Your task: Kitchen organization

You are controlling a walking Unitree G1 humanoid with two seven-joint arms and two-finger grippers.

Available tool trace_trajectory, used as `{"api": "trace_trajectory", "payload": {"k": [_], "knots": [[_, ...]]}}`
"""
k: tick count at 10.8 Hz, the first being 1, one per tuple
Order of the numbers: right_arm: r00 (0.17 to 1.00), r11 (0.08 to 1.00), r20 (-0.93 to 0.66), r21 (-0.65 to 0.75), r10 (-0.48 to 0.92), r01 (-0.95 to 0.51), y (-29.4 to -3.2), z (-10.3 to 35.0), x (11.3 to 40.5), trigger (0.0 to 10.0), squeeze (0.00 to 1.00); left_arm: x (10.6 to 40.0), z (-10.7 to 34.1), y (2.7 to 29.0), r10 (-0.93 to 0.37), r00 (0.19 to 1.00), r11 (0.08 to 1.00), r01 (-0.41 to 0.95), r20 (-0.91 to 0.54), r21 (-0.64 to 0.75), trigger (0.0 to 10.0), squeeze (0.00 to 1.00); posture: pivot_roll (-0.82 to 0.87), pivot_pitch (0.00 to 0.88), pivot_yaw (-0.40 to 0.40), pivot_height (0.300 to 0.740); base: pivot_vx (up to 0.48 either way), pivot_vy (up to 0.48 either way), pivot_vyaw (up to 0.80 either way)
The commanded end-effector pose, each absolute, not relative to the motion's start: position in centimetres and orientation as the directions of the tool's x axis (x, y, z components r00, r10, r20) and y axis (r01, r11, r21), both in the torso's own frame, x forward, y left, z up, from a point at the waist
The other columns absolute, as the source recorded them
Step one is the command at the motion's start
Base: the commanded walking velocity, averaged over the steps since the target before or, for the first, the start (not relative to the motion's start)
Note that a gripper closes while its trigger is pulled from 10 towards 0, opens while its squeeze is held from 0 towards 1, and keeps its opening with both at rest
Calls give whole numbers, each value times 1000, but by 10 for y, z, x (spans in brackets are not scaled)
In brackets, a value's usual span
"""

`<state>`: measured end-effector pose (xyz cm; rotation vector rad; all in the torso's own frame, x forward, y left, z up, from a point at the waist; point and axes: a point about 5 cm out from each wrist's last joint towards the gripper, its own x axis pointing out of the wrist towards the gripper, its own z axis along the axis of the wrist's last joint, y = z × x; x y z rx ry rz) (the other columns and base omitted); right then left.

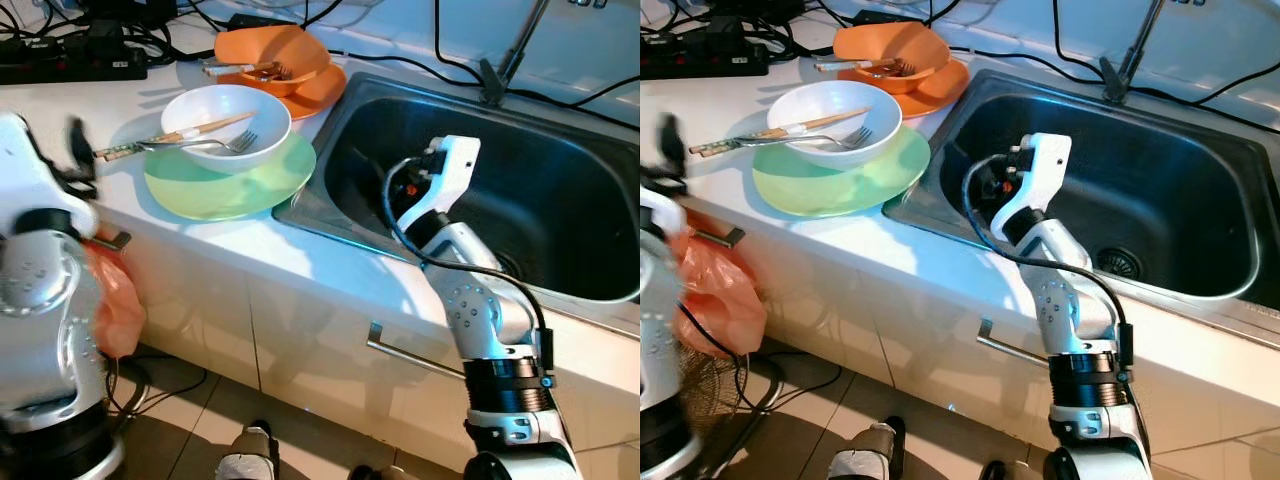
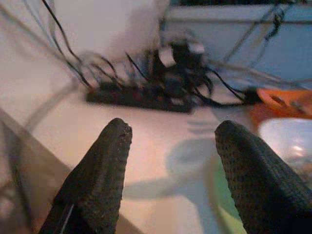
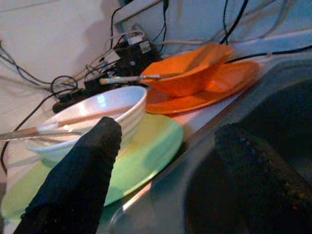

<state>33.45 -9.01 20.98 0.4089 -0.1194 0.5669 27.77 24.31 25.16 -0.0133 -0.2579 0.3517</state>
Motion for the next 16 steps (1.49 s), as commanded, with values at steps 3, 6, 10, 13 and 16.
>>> {"api": "trace_trajectory", "payload": {"k": [3, 6, 10, 13, 16], "knots": [[832, 764, 208, 330, 515, -555, -92, 209, 329, 10000, 0, 293, 249, 235, 260, 947, 961, -235, 189, -144, 10000, 0, 228, 129, -53, 740, 0, 0, 0], [833, 768, 213, 321, 511, -554, -95, 210, 327, 10000, 0, 298, 256, 233, 248, 948, 952, -200, 200, -232, 10000, 0, 225, 132, -49, 740, 0, 0, 0], [637, 601, 212, 212, 741, -770, -82, 218, 308, 10000, 0, 289, 255, 219, 250, 953, 900, -164, 172, -404, 10000, 0, 234, 132, -48, 740, 0, 0, 0], [530, 505, 171, 171, 830, -846, -88, 214, 298, 10000, 0, 286, 255, 214, 246, 958, 867, -149, 148, -476, 10000, 0, 236, 131, -45, 740, 0, 0, 0], [535, 516, 162, 146, 829, -844, -91, 214, 298, 10000, 0, 288, 247, 214, 237, 967, 798, -138, 96, -586, 4471, 0, 236, 131, -41, 740, 0, 0, 0]]}}
